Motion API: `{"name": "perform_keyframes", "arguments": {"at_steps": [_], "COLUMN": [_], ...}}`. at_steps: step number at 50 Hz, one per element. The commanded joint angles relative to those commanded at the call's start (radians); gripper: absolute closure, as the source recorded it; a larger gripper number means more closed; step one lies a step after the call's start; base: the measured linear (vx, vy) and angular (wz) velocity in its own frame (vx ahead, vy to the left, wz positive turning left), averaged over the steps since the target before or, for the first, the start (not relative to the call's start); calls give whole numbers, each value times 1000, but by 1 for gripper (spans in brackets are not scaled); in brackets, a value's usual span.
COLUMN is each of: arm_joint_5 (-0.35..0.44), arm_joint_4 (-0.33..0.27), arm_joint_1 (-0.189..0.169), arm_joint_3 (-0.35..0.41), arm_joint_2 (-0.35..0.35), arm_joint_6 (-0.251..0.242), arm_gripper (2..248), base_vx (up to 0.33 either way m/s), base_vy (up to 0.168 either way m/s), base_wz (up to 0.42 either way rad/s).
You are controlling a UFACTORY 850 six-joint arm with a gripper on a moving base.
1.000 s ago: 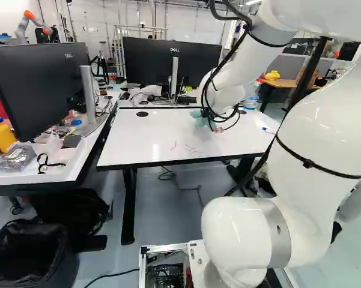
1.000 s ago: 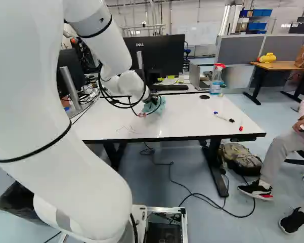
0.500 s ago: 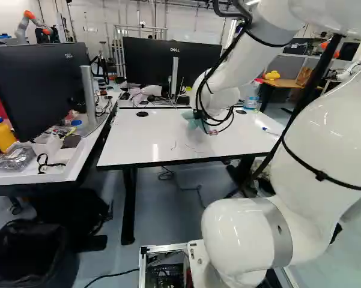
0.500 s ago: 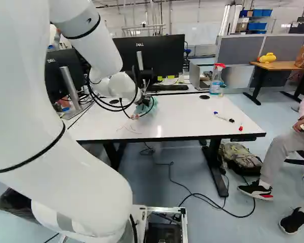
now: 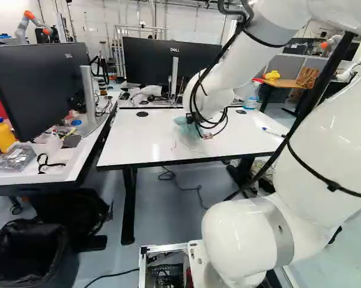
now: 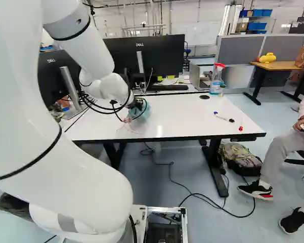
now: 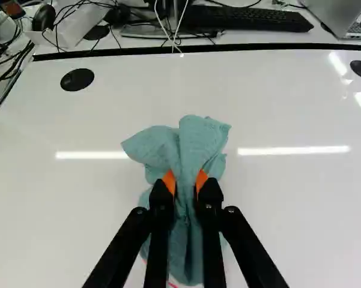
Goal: Clean the table with the green towel
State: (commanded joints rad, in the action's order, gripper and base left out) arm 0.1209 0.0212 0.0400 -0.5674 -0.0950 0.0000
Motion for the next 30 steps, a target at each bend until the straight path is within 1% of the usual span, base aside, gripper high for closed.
{"name": "perform_keyframes", "arguments": {"at_steps": [17, 30], "arm_joint_5": [-78, -137], "arm_joint_4": [22, 39], "arm_joint_1": [44, 69], "arm_joint_3": [20, 29], "arm_joint_2": [-21, -31], "arm_joint_6": [0, 0], "arm_gripper": [195, 195], "base_vx": [0, 0], "base_vy": [0, 0], "base_wz": [0, 0]}}
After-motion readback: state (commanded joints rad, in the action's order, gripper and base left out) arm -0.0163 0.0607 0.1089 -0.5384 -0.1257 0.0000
